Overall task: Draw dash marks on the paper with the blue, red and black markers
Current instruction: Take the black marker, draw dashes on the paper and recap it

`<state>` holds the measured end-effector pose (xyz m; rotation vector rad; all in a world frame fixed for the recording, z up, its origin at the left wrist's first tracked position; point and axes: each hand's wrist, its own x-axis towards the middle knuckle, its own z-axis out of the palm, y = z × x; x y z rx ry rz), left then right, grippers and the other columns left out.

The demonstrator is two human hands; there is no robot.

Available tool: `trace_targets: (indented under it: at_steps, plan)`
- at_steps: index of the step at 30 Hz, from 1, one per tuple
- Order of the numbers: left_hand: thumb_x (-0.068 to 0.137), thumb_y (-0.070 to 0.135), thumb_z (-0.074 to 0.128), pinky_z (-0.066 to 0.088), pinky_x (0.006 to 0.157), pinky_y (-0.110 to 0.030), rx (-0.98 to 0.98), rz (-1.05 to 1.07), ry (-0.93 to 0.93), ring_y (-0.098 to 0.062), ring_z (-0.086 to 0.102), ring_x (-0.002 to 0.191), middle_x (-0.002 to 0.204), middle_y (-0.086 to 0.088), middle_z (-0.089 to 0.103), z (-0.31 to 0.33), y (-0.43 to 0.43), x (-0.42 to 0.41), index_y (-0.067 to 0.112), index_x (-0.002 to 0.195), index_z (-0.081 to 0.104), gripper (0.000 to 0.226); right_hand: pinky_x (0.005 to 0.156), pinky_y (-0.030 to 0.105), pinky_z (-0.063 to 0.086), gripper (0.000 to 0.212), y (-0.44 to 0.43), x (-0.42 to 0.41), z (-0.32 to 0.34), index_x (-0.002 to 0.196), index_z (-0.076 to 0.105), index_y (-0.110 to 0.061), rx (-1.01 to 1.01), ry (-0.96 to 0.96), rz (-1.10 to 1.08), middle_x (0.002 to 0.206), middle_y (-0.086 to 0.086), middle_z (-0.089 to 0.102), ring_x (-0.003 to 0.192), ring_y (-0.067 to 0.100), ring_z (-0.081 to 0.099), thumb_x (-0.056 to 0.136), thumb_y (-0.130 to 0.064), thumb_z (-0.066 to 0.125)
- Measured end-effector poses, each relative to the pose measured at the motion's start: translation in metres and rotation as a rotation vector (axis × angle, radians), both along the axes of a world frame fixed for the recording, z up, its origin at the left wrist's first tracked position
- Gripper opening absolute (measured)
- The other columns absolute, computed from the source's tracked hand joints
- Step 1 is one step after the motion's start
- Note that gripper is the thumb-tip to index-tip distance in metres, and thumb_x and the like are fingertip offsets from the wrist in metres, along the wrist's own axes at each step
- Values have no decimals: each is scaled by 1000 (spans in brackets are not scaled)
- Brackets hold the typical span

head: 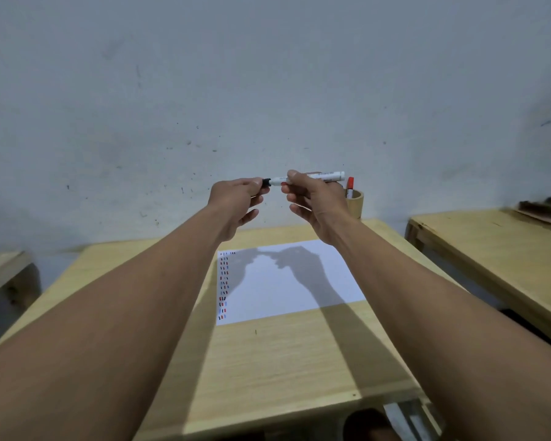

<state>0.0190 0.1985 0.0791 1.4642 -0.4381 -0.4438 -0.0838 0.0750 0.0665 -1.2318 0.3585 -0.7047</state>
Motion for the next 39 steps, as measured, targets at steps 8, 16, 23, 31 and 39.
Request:
trace_targets:
  at_steps: [8,16,23,31,39]
  plan:
    - [97,21,64,57,82,-30,-10,11,-85,-11,66,92,99,2,77,-1,-1,1,19,101,76,13,60,18,59,13,-6,1,1,94,72,0,165,-94,35,71,6,68,58,10,65,87,-7,80]
    - [98,20,63,58,84,-32,-81,82,-146,-12,63,84,89,1,74,5,-6,-6,13,103,76,15,63,22,60,9,2,2,8,91,70,2,282,-212,15,72,11,68,65,16,69,90,-6,75]
    - [98,19,62,60,83,-33,-86,88,-151,-13,63,85,89,-1,73,9,-6,-7,14,97,75,14,59,22,60,6,5,-2,6,90,70,-1,293,-193,18,70,9,65,62,14,67,90,-6,73]
    - [98,18,63,60,82,-32,-113,100,-173,-11,64,84,94,0,72,22,-6,-2,12,106,76,16,66,26,58,29,-8,-21,13,113,69,2,357,-167,276,79,12,65,67,16,60,95,-19,63]
    - [98,19,61,58,87,-36,-32,81,-330,-12,64,87,106,-1,73,23,-21,-3,19,112,74,19,74,28,52,26,-34,-32,14,116,76,-18,-271,305,197,95,-1,78,87,13,60,94,-30,71]
